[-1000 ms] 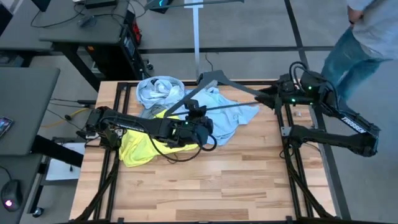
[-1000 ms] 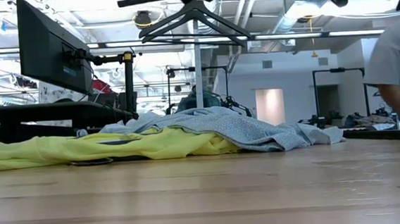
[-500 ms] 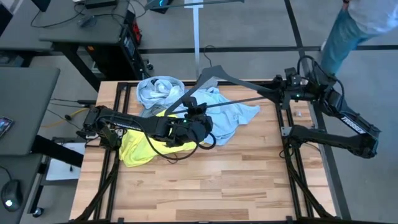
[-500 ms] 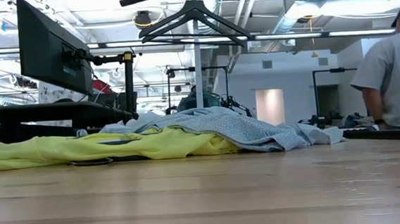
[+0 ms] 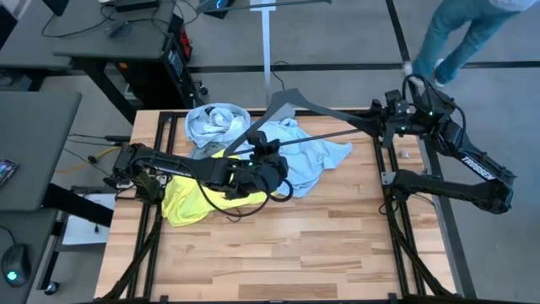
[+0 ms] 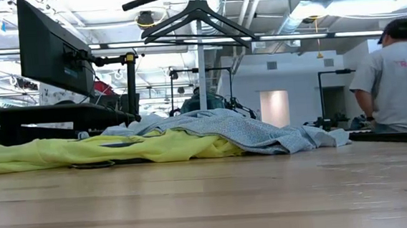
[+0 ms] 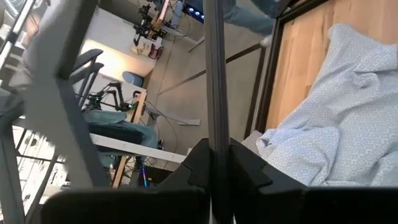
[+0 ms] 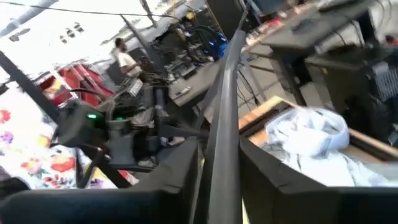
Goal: Hang clothes
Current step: Hang the blue shirt on the black hanger
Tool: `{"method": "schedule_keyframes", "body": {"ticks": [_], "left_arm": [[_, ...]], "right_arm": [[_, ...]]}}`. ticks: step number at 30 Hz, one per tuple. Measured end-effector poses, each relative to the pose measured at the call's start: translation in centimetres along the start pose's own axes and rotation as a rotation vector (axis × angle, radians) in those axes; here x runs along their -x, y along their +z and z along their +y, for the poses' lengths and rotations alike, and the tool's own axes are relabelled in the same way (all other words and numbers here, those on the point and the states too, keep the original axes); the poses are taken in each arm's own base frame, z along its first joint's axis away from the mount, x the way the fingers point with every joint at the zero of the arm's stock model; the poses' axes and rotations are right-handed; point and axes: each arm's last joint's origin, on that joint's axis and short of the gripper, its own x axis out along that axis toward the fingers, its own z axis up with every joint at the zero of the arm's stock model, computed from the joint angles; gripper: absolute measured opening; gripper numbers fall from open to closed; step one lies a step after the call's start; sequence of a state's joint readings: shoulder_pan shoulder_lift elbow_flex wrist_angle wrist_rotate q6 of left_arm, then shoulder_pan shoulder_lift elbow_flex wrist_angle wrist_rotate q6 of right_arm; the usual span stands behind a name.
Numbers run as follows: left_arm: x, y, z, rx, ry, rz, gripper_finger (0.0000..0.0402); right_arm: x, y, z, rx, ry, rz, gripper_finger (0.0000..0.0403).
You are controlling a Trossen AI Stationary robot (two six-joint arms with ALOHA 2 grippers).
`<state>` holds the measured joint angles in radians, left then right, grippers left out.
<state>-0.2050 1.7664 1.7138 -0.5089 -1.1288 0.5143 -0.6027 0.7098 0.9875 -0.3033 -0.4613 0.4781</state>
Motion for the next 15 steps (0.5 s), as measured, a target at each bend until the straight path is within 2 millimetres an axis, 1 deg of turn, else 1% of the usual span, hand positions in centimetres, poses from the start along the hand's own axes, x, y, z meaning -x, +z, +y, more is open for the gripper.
{"method": "schedule_keyframes", "body": {"ticks": [3, 8, 11, 14, 15], "left_arm": [[-0.3, -0.1, 0.1, 0.108, -0.021, -0.003, 0.003], [-1.3, -0.4, 0.6, 0.372, -0.164, -0.018, 0.0046], [-2.0, -0.9, 1.4, 0.551, -0.327, 0.04, 0.0056], [-3.2, -2.0, 2.4, 0.719, -0.548, 0.162, 0.0071], [-3.4, -2.4, 2.6, 0.752, -0.652, 0.219, 0.0076]], "right_arm": [[0.2, 0.0, -0.2, 0.02, -0.014, -0.001, 0.0079], [0.5, 0.0, -0.8, 0.066, -0.052, 0.011, 0.0079], [0.6, -0.2, -1.1, 0.1, -0.079, 0.029, 0.0079], [0.7, -0.5, -1.6, 0.137, -0.118, 0.062, 0.0079], [0.7, -0.5, -1.9, 0.167, -0.175, 0.056, 0.0079]]}}
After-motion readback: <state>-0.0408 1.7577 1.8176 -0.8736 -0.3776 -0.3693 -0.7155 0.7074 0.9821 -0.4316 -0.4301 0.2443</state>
